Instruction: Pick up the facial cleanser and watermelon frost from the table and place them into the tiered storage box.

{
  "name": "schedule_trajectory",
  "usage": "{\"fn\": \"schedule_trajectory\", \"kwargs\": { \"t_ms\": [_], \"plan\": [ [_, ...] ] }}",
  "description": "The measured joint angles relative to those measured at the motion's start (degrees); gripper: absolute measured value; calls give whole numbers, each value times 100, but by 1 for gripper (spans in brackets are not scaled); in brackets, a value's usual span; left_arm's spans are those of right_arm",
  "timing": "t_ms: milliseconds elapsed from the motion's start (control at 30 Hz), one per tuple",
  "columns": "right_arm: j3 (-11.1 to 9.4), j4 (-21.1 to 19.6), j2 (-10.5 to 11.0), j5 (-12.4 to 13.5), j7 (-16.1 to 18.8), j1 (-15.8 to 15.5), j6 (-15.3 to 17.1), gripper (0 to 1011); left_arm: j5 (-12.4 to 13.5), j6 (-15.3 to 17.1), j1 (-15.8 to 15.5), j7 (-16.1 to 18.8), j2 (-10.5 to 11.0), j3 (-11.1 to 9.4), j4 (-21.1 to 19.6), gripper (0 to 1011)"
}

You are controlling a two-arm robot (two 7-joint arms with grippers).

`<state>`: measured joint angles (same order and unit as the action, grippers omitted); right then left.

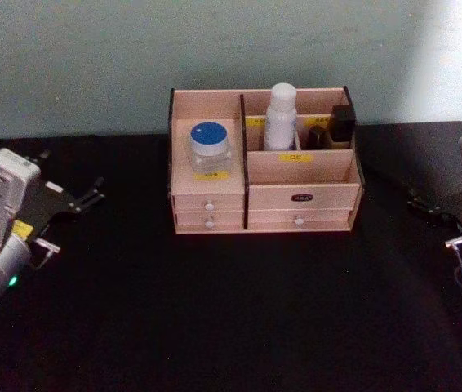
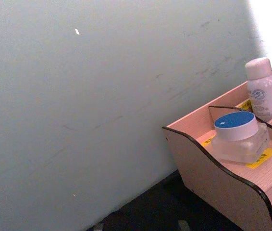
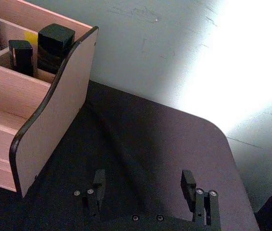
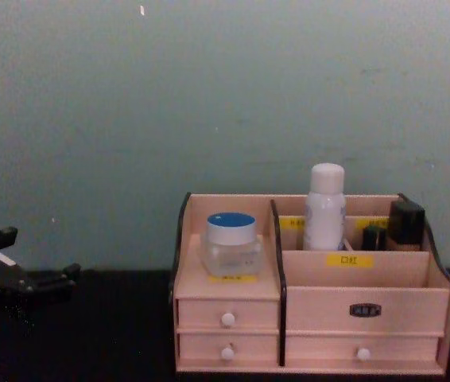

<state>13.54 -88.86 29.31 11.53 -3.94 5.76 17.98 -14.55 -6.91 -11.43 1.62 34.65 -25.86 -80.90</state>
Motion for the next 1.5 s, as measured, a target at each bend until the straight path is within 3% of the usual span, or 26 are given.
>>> {"fn": "schedule_trajectory", "kwargs": {
  "t_ms": [1500],
  "plan": [
    [0,-13,9,15,-2,5,3,1003,0,0,0,0,0,0,0,1001]
  ]
}}
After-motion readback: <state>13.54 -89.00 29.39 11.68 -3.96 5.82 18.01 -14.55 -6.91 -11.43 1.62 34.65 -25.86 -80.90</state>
